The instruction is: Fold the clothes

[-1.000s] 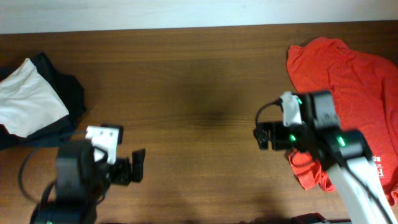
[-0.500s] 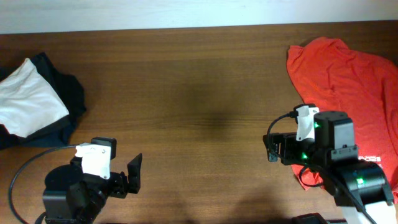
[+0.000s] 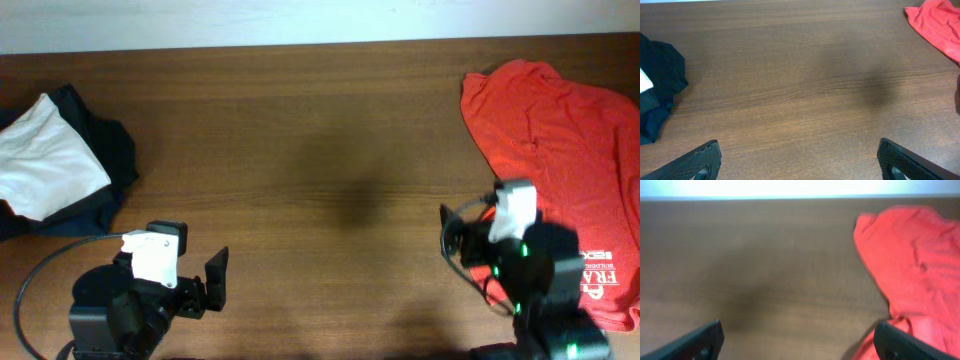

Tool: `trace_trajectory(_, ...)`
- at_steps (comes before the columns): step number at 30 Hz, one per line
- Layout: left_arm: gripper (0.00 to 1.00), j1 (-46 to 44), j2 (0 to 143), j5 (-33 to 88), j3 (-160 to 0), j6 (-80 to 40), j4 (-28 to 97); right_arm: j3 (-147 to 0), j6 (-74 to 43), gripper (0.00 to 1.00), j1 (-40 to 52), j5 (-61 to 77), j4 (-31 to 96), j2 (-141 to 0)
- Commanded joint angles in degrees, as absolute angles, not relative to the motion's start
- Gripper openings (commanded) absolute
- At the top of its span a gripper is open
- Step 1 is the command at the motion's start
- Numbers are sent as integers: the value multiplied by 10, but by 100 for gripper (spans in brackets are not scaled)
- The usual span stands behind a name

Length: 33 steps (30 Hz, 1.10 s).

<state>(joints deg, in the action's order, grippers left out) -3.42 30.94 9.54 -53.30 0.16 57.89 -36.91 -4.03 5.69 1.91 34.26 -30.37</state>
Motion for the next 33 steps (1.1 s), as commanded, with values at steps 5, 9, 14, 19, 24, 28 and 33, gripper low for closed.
trace_trajectory(5,99,-33,306,91,-529,-4,579,-178,-32,99,21,9,240,-54)
trace_trajectory(9,99,-33,306,91,-529,-4,579,-117,-32,98,5,-1,166,-4)
trace_trajectory(14,99,-33,306,91,-529,-4,579,0,-32,99,-4,-5,-16,-2)
trace_trajectory(19,99,-33,306,91,-529,-4,579,-3,4,99,-4,-7,45,-2)
trace_trajectory(24,99,-33,306,91,-529,-4,579,-3,4,99,-4,-7,46,-3)
trace_trajectory(28,99,-33,306,91,-529,-4,579,-3,4,99,-4,-7,46,-4)
trace_trajectory(33,99,-33,306,91,-529,-4,579,-3,4,99,-4,-7,46,-4)
